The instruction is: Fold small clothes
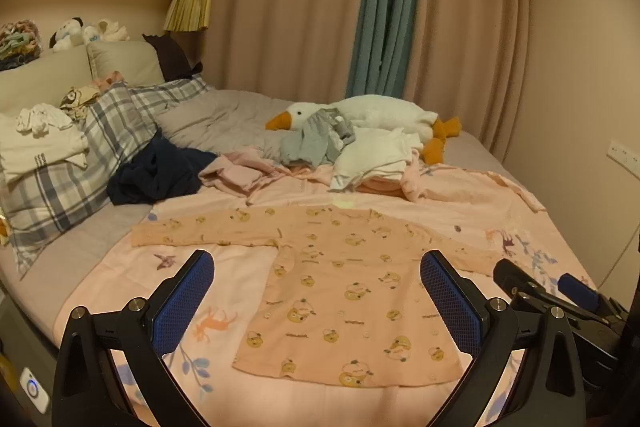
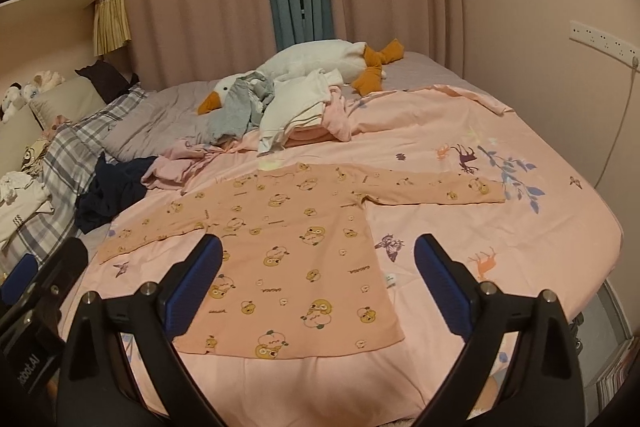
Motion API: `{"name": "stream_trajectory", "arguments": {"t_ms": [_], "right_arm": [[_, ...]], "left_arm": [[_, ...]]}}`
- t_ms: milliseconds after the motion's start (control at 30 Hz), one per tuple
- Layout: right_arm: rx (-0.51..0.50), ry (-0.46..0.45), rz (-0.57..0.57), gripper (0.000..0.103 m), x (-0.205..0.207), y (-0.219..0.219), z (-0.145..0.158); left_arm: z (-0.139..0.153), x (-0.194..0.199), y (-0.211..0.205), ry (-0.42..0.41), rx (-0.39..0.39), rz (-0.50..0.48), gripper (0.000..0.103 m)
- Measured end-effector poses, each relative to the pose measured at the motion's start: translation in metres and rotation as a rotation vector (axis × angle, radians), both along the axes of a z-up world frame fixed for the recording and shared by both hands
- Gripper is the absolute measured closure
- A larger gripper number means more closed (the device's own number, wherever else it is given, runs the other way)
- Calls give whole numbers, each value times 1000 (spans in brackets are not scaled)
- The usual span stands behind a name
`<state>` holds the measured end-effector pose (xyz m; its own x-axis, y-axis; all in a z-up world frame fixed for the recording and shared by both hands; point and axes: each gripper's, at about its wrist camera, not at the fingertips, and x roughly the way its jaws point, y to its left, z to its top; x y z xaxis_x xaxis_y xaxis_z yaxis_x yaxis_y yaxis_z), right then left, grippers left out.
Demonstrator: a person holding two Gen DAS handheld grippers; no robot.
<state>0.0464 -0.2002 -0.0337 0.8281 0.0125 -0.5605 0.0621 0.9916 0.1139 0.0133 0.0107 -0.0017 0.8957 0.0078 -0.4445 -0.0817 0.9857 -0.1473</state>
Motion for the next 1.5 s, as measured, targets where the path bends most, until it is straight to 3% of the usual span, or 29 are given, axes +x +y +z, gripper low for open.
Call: {"name": "stream_trajectory", "arguments": {"t_ms": [200,500,800,967,1200,1500], "right_arm": [[49,-30,-1,6,0,-5,2],[-17,-59,-29,7,3,-4,4],[58,-89,-34,6,3,-13,-2],[7,-76,-32,6,8,-11,-6],[38,-33,-53,6,26,-24,-18],[53,-105,-84,6,55,-54,-29]], "left_arm": [[-3,9,-2,20,11,2,1],[-5,18,-1,50,-14,-11,1],[-8,22,-3,55,-2,7,1],[-12,28,-3,66,-13,4,1],[-22,49,4,88,-48,9,1],[-35,93,17,57,-48,59,1]]}}
